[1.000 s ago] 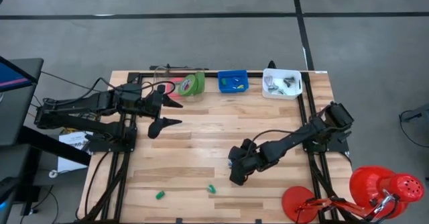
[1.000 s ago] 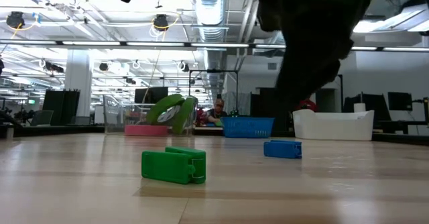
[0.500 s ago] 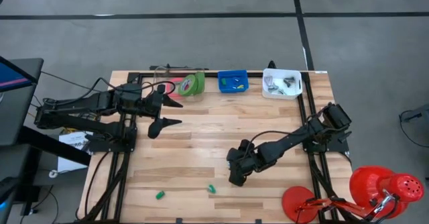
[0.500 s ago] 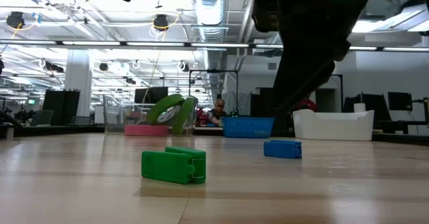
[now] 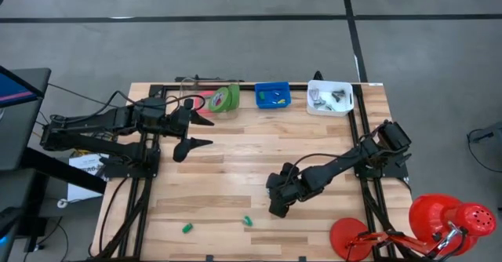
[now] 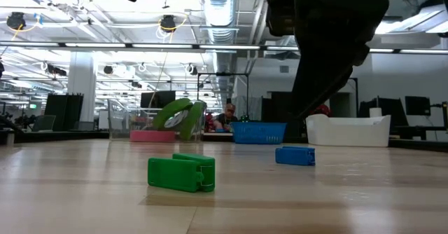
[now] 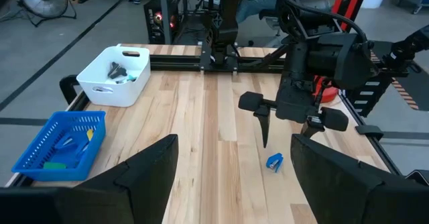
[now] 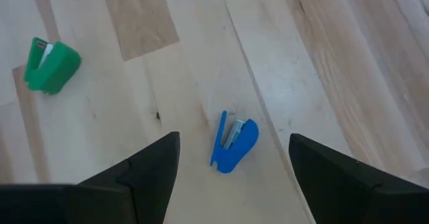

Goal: Pick and place Stapler, Stapler remover, tape
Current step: Put the blue stapler into the blue bin

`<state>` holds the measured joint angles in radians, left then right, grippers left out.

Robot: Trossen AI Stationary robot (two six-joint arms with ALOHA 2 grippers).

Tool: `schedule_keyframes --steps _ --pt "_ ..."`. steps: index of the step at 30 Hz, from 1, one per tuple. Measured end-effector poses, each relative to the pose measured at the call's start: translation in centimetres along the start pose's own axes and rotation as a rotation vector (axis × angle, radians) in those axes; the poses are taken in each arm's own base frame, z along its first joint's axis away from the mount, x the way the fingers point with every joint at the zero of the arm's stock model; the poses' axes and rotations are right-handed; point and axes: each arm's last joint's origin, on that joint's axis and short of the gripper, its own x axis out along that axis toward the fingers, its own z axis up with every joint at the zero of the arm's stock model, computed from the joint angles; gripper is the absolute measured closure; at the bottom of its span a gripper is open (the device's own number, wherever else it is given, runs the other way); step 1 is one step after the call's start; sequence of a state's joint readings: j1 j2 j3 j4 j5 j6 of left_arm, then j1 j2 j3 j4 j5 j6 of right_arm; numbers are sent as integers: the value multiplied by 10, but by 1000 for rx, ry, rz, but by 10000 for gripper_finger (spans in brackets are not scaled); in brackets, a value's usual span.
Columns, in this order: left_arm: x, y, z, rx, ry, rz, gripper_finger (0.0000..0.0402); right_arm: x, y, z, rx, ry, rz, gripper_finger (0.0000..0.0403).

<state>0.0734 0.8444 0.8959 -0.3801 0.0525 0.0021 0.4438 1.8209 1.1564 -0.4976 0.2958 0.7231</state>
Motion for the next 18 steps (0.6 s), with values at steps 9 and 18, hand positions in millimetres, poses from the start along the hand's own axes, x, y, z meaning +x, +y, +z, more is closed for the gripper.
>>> schedule_keyframes --steps 9,18 --pt "0 0 0 0 -1 0 124 10 1 -2 1 5 -4 132" --pt "0 0 0 -4 -4 0 124 24 2 -4 26 33 -14 133"
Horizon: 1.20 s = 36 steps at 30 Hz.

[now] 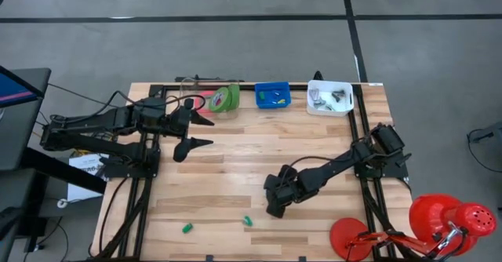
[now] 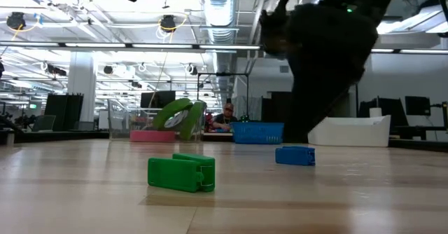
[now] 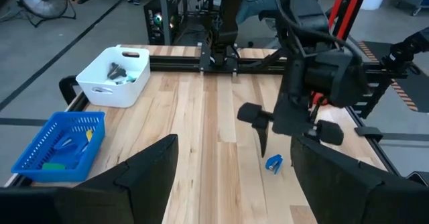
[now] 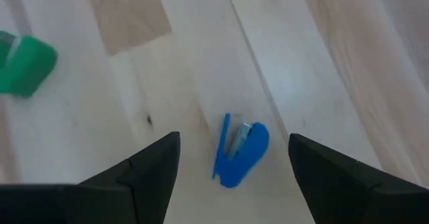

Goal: Pick and place Stapler, Stapler remover, tape
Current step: Put the blue stapler into the blue bin

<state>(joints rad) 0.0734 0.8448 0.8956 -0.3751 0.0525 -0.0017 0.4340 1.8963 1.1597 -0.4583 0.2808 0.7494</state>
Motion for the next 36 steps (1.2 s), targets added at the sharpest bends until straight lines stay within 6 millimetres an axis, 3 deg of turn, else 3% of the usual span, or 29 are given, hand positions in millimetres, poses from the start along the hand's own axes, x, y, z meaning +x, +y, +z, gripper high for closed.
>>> schedule_keyframes --steps 9,24,36 --pt "0 0 0 -3 -2 0 124 9 -2 -4 -21 45 -11 144" --pt "0 0 0 -3 -2 0 124 9 -2 -6 -23 83 16 304" --pt "0 0 0 -3 -2 0 124 9 -1 -5 -22 81 20 334"
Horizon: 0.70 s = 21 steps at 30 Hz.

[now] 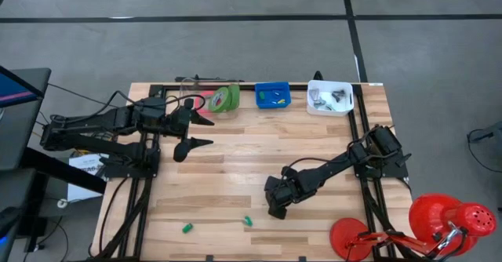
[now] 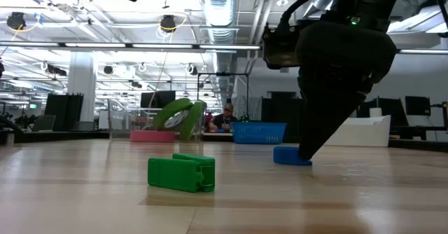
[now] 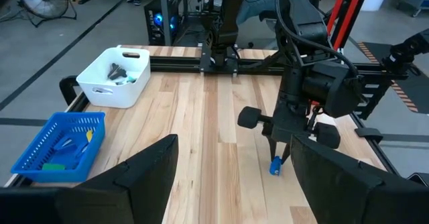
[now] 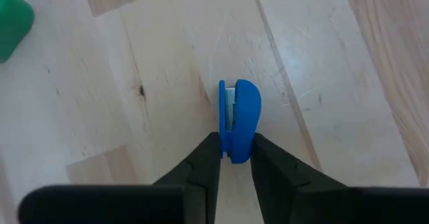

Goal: Pick and place Stapler, Stapler remover, tape
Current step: Put the blue stapler into the blue bin

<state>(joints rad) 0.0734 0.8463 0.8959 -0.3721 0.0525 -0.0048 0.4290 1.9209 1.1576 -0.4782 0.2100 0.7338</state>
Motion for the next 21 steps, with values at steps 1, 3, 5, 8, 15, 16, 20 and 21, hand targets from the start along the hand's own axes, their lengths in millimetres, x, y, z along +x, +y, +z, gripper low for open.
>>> schedule_keyframes --steps 1,3,5,8,15,16,20,21 --pt "0 0 0 0 0 0 124 0 0 0 0 0 0 334" --pt "0 0 0 0 0 0 124 0 -1 2 4 0 0 335" --pt "0 0 0 0 0 0 124 -1 -1 6 13 -7 5 335" --pt "0 0 0 0 -3 0 124 -3 -4 15 36 -23 9 335" --pt "0 0 1 1 -13 0 124 -7 -18 40 67 -45 -7 335" --pt "0 0 1 1 -14 0 124 -8 -22 45 66 -45 -15 335" --pt "0 0 1 1 -15 0 124 -12 -37 60 58 -34 -49 335" --pt "0 0 1 1 -15 0 124 -14 -42 63 57 -31 -58 335"
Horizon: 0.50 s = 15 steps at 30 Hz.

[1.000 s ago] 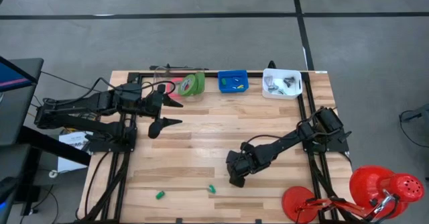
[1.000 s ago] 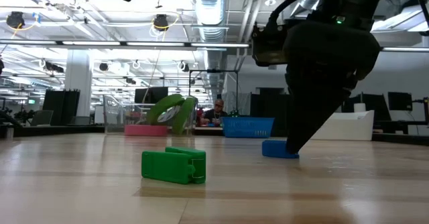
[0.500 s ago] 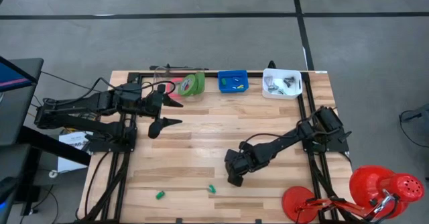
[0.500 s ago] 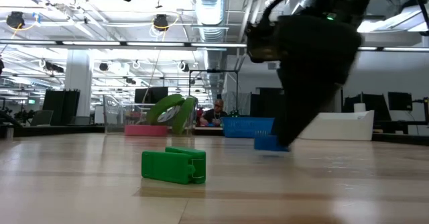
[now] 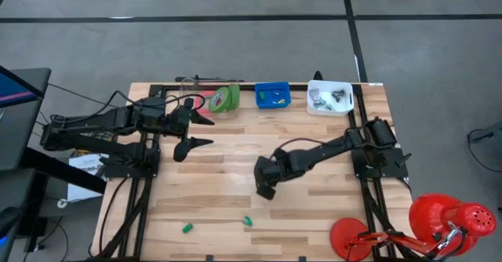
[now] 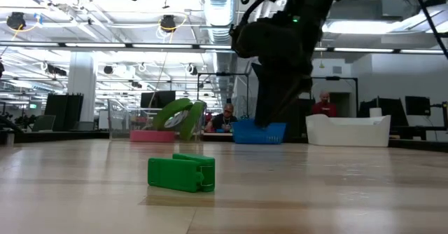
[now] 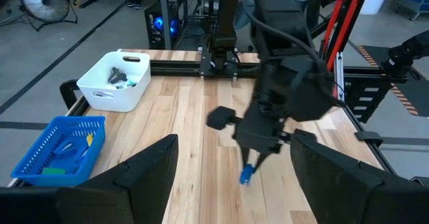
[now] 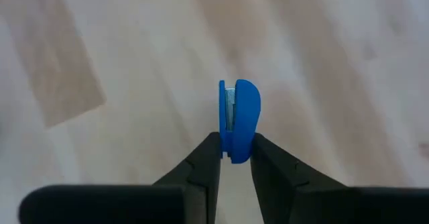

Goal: Pick and place Stapler, Stapler remover, tape
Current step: Put the blue stapler into the blue bin

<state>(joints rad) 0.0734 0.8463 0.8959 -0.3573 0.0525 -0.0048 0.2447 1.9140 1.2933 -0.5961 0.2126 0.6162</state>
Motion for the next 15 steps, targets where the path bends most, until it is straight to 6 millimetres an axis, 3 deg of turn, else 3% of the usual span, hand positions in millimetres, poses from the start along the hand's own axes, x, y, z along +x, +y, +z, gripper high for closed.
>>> schedule_keyframes --steps 8,15 --pt "0 0 0 0 -1 0 124 -8 -41 31 24 -20 -42 335" --pt "0 0 1 0 -8 0 124 -23 -94 52 128 -38 -92 337"
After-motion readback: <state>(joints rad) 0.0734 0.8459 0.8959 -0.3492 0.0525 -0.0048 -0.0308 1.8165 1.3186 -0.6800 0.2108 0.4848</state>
